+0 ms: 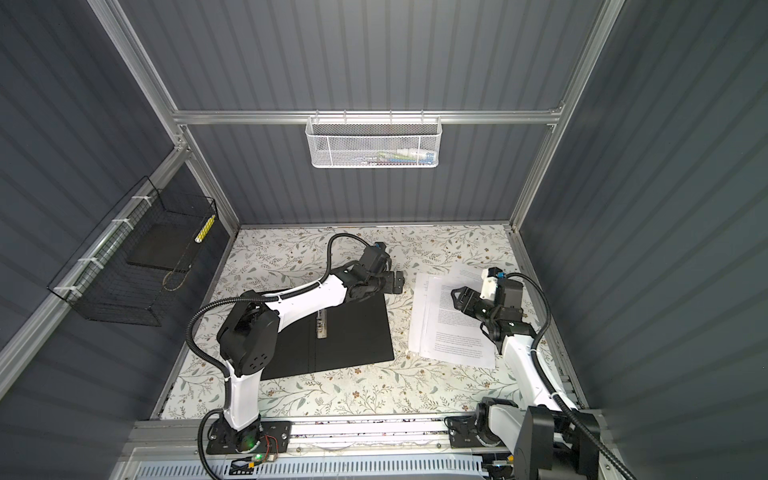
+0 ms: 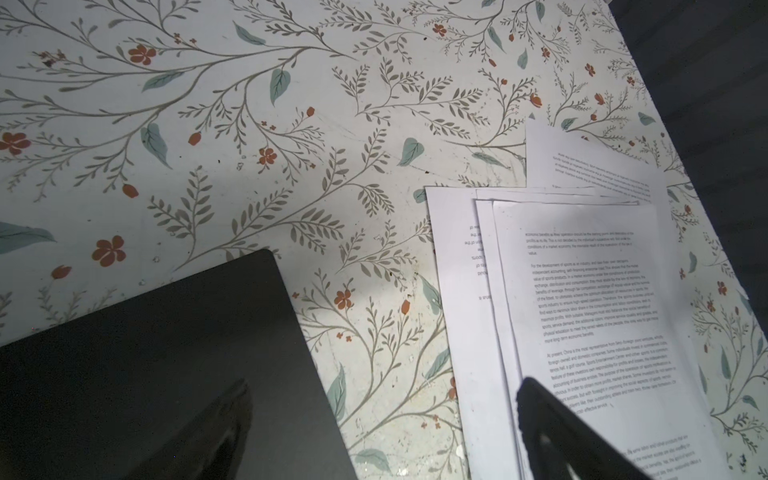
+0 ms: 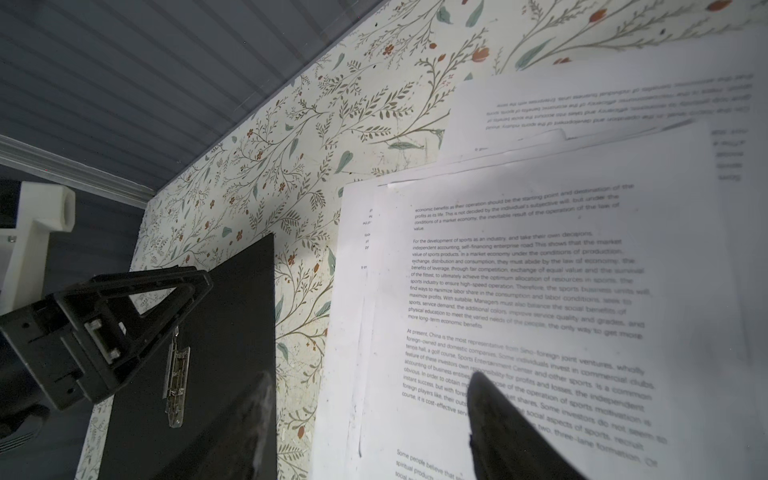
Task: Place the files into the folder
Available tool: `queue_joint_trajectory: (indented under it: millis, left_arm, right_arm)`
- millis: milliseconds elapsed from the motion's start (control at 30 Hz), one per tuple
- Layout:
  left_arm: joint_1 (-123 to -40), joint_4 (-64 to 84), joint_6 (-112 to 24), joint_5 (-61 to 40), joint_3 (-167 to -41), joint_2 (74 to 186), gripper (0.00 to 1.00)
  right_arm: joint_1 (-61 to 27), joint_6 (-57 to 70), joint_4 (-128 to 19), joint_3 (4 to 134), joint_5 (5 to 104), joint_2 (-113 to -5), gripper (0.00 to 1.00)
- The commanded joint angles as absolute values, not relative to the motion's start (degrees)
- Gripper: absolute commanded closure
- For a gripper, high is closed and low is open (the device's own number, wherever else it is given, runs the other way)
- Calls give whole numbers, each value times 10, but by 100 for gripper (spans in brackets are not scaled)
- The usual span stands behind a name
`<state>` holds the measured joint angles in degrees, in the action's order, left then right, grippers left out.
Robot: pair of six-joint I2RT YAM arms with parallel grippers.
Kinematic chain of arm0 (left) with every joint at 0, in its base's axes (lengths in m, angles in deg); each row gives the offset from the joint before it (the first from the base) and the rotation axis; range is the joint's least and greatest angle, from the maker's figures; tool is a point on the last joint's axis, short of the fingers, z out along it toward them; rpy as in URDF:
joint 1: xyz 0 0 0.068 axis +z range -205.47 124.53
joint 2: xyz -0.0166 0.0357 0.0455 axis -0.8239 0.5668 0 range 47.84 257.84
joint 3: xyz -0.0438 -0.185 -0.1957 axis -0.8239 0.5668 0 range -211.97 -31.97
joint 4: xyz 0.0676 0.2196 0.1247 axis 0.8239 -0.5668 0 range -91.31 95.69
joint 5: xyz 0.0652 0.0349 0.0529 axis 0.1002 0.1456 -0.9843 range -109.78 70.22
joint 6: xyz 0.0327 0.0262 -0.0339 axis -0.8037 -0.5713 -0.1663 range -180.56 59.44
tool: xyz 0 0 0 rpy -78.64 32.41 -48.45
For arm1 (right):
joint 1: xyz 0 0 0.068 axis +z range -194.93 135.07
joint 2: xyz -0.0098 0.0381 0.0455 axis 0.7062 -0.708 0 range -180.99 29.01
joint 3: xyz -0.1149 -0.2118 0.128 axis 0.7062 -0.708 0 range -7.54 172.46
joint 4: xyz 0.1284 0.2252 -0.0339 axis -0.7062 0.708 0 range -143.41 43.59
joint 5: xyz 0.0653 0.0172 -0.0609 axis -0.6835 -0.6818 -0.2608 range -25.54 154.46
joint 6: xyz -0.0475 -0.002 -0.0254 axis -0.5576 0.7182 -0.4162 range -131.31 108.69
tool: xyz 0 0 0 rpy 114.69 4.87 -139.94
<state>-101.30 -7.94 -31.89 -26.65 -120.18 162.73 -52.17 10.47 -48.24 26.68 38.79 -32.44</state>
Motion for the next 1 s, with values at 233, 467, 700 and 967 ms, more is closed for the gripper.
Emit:
queue_joint_trajectory:
  millis: [233, 467, 700, 967]
  left_arm:
    - [-1018, -106, -364, -183, -1261, 1653, 1]
    - [-1018, -73, -335, -129, -1255, 1680, 1]
    - [-1020, -76, -321, -111, -1266, 1719, 0]
    - [-1028, -59, -311, -81, -1262, 1749, 1]
  right_arm:
    - [-522, 62, -478, 256, 421, -241, 21]
    - [-523, 43, -324, 324, 544, -259, 14]
    - [-552, 73, -346, 314, 578, -284, 3]
    - [-618, 95, -382, 335, 549, -397, 1]
